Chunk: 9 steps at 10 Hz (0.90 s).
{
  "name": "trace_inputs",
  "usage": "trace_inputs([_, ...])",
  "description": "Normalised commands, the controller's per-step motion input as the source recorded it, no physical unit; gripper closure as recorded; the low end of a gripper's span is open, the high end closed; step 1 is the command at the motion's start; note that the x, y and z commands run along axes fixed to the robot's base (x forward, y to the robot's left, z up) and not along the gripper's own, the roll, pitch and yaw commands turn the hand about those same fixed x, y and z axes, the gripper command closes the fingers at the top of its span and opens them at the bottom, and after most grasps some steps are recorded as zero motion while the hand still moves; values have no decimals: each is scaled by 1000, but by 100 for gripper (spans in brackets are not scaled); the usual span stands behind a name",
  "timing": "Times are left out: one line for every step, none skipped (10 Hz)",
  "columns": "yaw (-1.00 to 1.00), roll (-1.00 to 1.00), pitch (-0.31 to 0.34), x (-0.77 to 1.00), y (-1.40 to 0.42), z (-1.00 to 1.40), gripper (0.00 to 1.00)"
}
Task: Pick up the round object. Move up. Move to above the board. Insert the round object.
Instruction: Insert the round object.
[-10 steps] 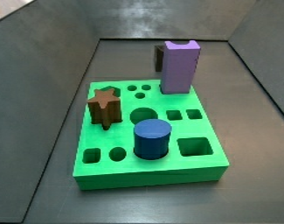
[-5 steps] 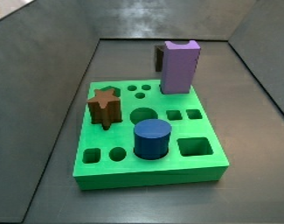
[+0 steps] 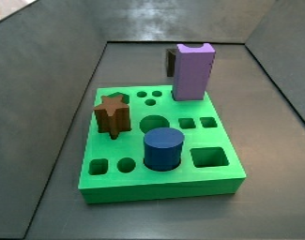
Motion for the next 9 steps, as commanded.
trace_inputs([0,-120,0,0,0,-180,100])
trace_inputs([0,0,-116,-54,0,-117,100])
trace_inputs([0,0,-6,0,-17,-51,100])
trace_inputs([0,87,-163,0,-286,-917,100])
trace_inputs([-6,101,-139,231,-417,-940,100])
trace_inputs([0,99,-171,286,-374,-874,100])
trace_inputs([0,176,-113,206,-231,-849,100])
trace_inputs([11,210,-104,240,-146,-780,100])
trace_inputs([54,277,-113,234,-43,-640,100])
